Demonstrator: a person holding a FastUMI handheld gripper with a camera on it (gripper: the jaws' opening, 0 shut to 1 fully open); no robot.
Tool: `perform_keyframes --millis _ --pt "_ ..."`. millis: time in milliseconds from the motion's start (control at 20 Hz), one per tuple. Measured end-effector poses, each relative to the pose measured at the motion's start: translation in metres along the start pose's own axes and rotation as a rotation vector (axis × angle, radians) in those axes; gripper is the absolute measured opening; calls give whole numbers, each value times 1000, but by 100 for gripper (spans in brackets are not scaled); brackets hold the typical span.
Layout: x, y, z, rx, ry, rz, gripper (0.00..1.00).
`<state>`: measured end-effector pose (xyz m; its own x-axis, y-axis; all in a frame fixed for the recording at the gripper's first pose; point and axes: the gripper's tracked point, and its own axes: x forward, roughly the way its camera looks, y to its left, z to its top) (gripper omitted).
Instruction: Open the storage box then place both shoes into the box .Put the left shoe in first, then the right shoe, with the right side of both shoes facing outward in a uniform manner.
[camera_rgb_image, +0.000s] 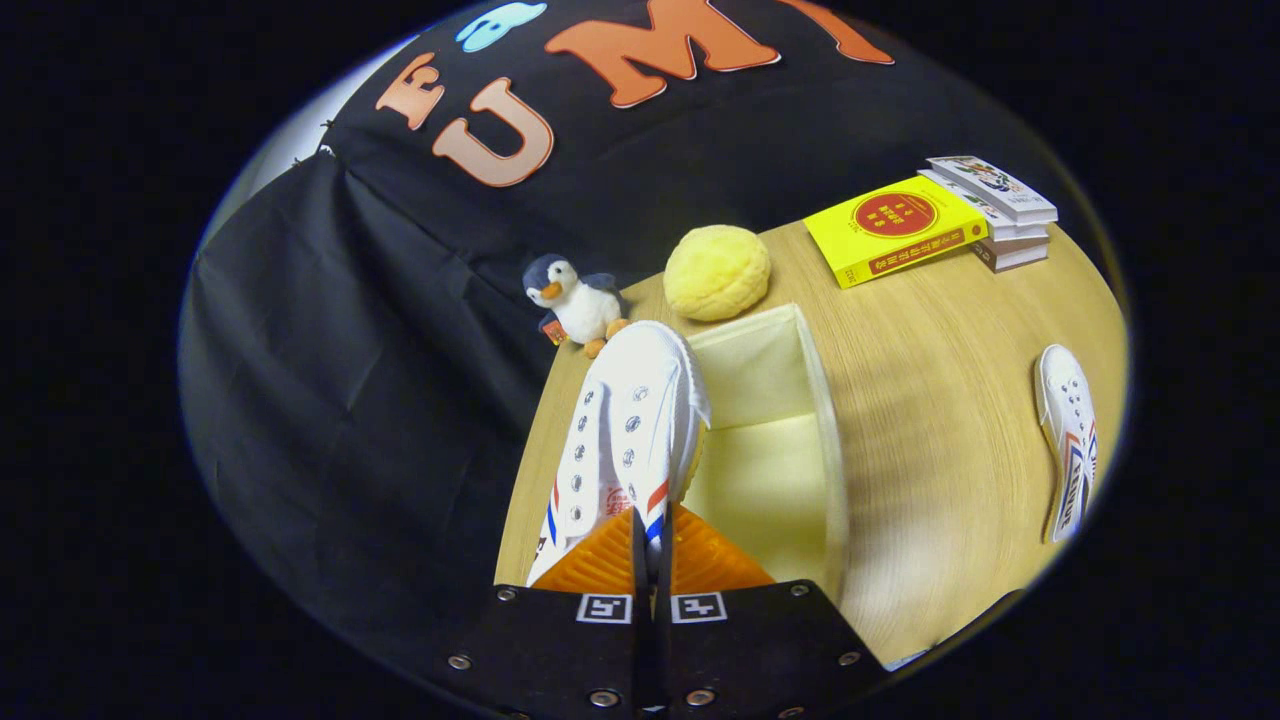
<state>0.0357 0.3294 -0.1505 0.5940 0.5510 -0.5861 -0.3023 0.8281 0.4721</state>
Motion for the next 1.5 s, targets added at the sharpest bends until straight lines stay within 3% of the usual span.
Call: perform_keyframes --millis 250,500,600,700,800,850,950,1250,1500 --pt "28 -4 -24 -18 65 -82 0" --pt "52 -9 -35 -42 103 -118 0" --pt "60 -6 -48 -64 157 -112 4" --pt "61 -1 -41 -68 126 -104 27" --pt "49 -6 -32 -97 100 -117 69" --pt "44 -5 -28 -106 89 -110 83" --pt "29 -3 -16 -108 52 -87 99" --pt "-30 -34 32 -107 -77 -88 98" --pt "-77 -108 60 -75 -142 -172 98"
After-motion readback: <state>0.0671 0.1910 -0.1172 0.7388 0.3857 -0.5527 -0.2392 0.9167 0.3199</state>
